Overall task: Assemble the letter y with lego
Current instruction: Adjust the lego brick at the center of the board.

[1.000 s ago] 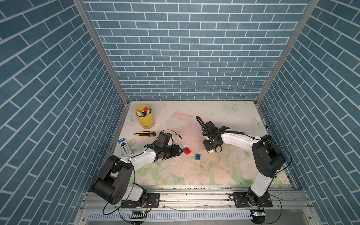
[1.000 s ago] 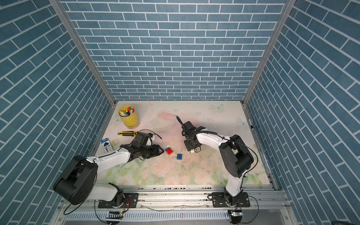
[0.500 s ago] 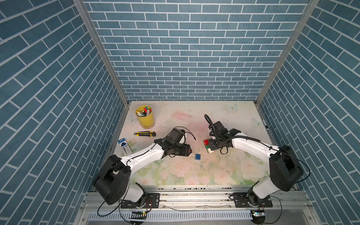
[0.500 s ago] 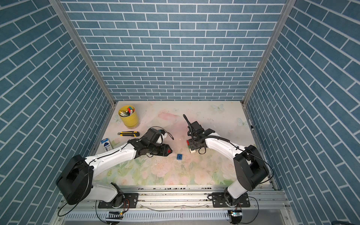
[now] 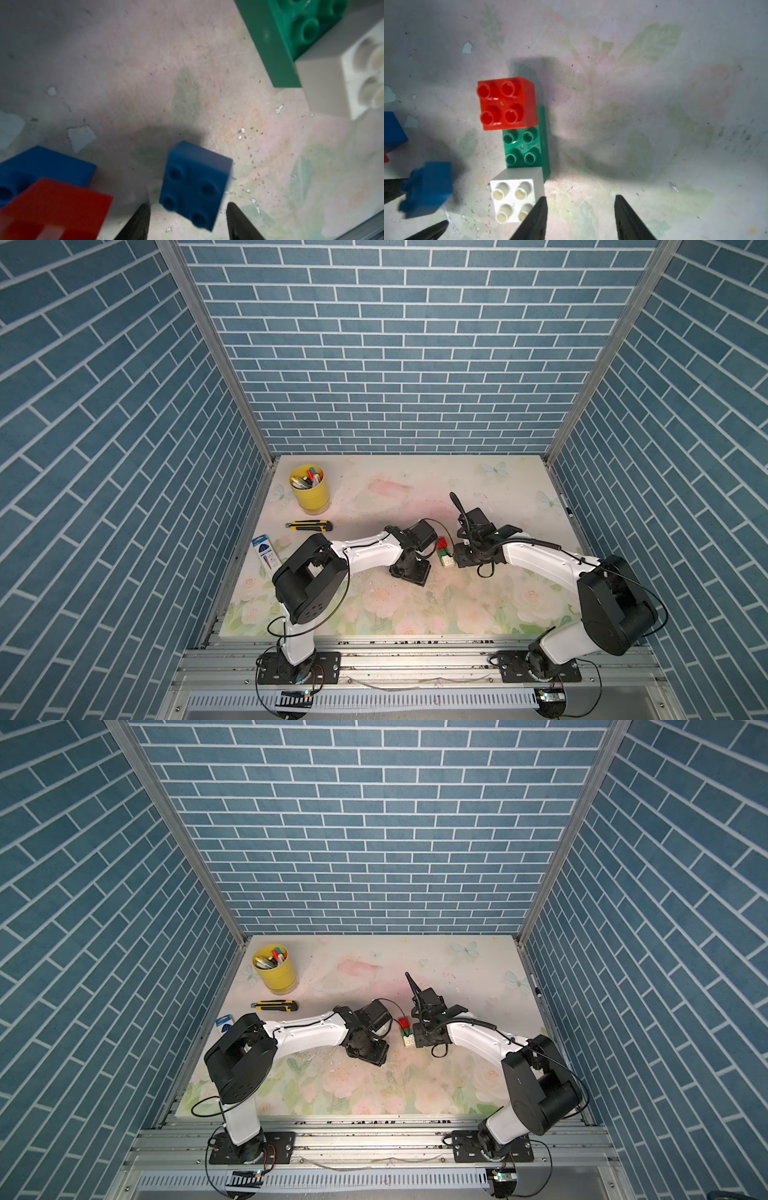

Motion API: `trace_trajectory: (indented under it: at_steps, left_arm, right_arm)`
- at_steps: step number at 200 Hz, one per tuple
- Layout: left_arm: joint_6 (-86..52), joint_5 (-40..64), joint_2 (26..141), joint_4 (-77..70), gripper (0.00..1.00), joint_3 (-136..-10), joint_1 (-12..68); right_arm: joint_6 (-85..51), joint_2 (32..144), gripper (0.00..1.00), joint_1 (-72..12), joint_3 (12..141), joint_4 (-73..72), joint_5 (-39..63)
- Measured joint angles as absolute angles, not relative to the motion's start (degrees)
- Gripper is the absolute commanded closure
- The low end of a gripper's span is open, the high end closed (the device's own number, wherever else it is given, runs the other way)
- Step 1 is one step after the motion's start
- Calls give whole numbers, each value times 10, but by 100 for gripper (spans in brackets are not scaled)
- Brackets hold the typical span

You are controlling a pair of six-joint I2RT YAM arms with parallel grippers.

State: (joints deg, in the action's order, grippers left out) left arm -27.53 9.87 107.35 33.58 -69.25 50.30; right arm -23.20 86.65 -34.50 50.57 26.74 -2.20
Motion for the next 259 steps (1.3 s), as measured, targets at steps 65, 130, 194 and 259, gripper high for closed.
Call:
trace_trajectory:
  at_steps: [65, 130, 194, 259]
  left_arm:
    - [-277, 86, 1070, 335, 41, -695, 503]
    - [-275, 56, 1039, 333, 38, -698, 496]
    - [-273, 62, 1068, 324, 60, -743, 490]
    - [-272, 91, 1100, 319, 55, -787, 489]
  right_arm:
    - [-238, 867, 47, -343, 497, 252, -17]
    - [-238, 867, 47, -343, 496, 247, -9]
    - [-242, 867, 47, -343, 496, 246, -6]
    - [-242, 867, 48, -342, 496, 245, -6]
